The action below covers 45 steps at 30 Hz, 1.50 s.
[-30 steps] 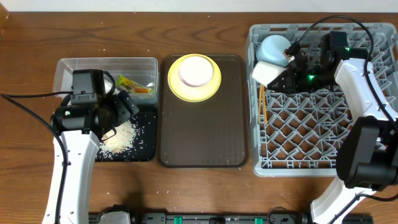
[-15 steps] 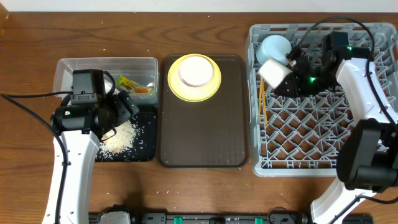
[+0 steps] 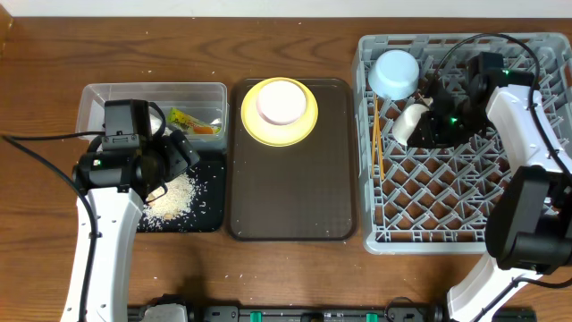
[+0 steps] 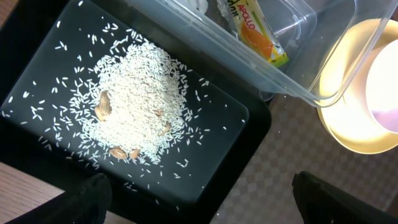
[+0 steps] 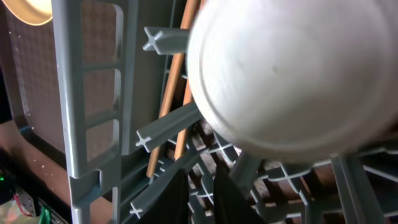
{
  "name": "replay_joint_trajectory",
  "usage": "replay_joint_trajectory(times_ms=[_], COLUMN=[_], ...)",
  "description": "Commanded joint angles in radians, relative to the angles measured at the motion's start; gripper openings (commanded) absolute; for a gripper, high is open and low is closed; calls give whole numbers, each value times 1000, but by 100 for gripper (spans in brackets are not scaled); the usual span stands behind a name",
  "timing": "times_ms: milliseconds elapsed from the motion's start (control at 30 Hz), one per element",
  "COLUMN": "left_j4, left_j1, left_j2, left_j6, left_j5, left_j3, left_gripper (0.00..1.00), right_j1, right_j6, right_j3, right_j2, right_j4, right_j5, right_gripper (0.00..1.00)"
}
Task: Sort waste into correct bins and load items into the dishwasher rack
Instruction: 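Set the cup upside down in the rack and release it, then move the right gripper back to the yellow plate on the brown tray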
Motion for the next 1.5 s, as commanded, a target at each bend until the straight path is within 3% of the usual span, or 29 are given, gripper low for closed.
replay_joint_trajectory(times_ms=[0, 467, 1067, 1467], left_j4=[-2, -2, -2, -2], left_j1=[4, 4, 4, 4], left_j2=[2, 2, 2, 2], left_j6=[5, 5, 5, 5], left_j5=[-5, -5, -5, -5], left_j3=[14, 14, 14, 14], left_gripper=[96, 96, 96, 96], right_j1=[-20, 60, 533, 798], right_j6=[24, 155, 352, 331], right_j3=[18, 341, 345, 341], right_j2=[6, 5, 10, 109], right_j4=[-21, -230, 61, 280], right_j5=[21, 47, 302, 531], right_gripper=[13, 17, 13, 24])
